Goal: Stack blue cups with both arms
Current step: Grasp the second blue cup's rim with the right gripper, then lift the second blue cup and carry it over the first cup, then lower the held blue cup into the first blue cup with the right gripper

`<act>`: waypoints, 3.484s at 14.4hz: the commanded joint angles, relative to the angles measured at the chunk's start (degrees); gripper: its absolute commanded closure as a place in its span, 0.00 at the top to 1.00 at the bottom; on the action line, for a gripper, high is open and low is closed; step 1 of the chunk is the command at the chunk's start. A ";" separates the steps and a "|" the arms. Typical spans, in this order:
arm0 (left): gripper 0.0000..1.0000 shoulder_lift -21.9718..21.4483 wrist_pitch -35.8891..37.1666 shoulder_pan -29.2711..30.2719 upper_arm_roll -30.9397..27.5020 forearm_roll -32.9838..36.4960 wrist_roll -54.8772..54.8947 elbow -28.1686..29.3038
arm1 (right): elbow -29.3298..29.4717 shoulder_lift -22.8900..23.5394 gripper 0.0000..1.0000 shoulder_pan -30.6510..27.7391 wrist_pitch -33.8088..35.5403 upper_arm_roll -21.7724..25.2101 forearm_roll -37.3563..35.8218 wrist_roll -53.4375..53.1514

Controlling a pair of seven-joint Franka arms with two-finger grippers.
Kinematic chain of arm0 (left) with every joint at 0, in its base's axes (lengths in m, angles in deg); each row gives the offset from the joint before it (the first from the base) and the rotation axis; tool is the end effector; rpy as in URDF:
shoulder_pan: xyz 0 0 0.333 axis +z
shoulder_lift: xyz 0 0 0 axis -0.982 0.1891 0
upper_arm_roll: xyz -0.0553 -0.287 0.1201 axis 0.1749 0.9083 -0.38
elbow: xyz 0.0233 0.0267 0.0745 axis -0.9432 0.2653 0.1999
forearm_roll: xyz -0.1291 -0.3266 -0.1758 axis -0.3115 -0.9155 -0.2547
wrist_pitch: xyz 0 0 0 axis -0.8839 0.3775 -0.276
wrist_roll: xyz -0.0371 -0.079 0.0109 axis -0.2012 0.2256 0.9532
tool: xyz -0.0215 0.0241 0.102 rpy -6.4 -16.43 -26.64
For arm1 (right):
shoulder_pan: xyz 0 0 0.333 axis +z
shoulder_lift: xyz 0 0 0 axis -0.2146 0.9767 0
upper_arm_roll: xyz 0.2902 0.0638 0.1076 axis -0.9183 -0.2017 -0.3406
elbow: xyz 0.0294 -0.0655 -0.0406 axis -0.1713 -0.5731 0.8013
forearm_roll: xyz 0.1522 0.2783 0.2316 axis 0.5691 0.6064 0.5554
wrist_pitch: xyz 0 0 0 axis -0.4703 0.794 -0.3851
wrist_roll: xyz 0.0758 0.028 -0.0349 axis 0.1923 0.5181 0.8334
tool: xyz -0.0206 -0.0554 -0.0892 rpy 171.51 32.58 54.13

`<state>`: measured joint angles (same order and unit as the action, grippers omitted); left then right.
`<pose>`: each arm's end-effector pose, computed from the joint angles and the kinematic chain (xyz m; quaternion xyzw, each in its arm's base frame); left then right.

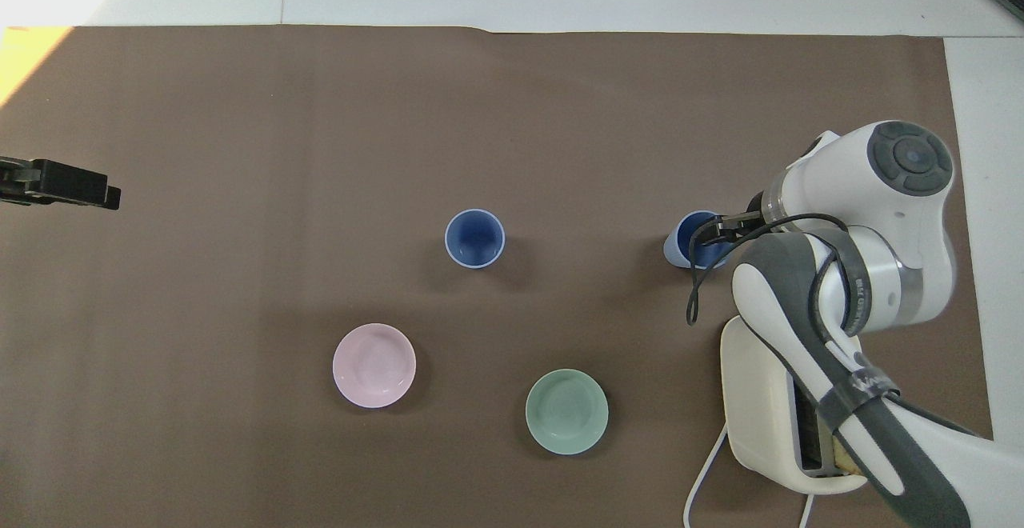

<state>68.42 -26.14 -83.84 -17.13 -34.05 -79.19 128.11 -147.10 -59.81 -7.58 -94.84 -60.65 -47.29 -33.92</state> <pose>0.5644 -0.0110 0.6210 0.9966 -0.0635 0.0241 0.0464 0.5833 0.0708 0.3743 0.9992 0.0385 -0.0130 0.0004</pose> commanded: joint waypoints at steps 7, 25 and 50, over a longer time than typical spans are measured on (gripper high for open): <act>1.00 0.48 1.11 0.87 0.70 0.61 0.60 -1.28 | -0.20 0.97 0.00 0.46 -0.90 -0.18 0.73 2.06; 1.00 0.66 0.76 0.61 0.61 0.70 0.60 -1.55 | 27.55 8.53 0.00 17.31 10.35 -0.18 2.22 -25.77; 1.00 0.48 0.67 0.43 0.70 0.70 0.60 -1.55 | 30.83 12.40 0.00 26.74 12.90 -0.27 1.96 -38.63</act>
<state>68.42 -26.17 -83.84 -16.82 -34.05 -79.17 127.92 -115.96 -47.34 19.58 -81.80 -60.61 -44.34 -71.28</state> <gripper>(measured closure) 0.000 0.952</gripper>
